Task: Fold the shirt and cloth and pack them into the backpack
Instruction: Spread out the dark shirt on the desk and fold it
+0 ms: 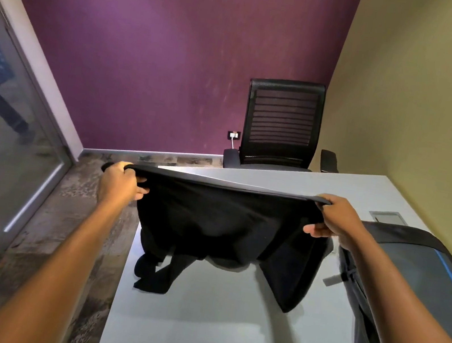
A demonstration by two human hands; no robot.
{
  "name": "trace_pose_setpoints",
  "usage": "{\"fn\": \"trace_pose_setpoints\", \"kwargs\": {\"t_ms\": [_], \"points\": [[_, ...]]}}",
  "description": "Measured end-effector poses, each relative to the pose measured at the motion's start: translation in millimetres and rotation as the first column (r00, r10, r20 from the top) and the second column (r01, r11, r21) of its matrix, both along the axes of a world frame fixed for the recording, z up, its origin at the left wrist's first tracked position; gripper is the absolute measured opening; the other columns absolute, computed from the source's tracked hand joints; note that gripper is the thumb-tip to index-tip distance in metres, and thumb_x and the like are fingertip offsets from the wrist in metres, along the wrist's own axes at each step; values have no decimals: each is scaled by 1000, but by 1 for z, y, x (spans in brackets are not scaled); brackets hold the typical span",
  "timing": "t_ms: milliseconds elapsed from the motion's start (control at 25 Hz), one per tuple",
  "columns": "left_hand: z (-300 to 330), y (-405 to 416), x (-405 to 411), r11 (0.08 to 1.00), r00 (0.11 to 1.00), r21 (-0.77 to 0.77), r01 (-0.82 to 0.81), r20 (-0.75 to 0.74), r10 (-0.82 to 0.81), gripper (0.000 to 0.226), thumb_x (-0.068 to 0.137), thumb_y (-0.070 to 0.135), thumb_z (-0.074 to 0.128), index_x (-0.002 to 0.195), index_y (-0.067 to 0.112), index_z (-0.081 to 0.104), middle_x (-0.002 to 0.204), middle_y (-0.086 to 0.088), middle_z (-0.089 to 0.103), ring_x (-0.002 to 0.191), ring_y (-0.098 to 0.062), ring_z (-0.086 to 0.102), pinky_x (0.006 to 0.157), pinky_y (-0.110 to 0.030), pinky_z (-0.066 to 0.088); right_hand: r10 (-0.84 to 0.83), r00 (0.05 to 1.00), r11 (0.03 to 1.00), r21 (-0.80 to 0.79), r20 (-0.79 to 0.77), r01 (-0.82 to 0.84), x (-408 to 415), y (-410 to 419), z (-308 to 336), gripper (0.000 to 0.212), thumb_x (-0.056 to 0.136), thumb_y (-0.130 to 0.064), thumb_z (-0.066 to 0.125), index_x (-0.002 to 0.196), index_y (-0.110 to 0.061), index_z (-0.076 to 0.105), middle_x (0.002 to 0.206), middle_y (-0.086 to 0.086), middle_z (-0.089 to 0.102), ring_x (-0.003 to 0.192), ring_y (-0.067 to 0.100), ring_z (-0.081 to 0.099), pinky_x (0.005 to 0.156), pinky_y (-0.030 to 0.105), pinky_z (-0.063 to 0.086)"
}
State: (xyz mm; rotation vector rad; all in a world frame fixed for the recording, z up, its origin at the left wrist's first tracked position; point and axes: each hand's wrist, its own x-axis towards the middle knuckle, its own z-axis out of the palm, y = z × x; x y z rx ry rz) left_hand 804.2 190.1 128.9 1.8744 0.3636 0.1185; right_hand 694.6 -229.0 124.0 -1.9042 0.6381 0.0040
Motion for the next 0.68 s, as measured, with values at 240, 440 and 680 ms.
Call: {"fn": "trace_pose_setpoints", "kwargs": {"t_ms": [240, 440, 680], "points": [[-70, 2, -39, 983, 958, -182, -12, -283, -41, 36, 105, 2, 23, 133, -2, 45, 107, -28, 65, 75, -36, 68, 48, -32, 58, -71, 993, 942, 320, -93, 97, -23, 9, -54, 35, 103, -3, 37, 107, -10, 71, 105, 24, 70, 75, 39, 72, 55, 33, 61], [-117, -2, -52, 930, 910, -361, -61, -404, -97, 31, 108, 10, 25, 128, -2, 46, 99, -23, 65, 77, -37, 72, 50, -34, 61, -70, 984, 931, 342, -165, 124, -24, 2, -96, 36, 104, -1, 34, 111, -7, 69, 101, 24, 70, 81, 39, 69, 71, 42, 62], [-142, -32, -18, 733, 914, -641, -227, -400, -68, 39, 109, 12, 25, 136, -9, 41, 137, -34, 49, 96, -38, 71, 83, -41, 58, -165, 975, 870, 444, -152, 216, 25, -14, -115, 44, 102, 3, 28, 107, -10, 70, 103, 22, 63, 78, 37, 59, 79, 47, 56]]}}
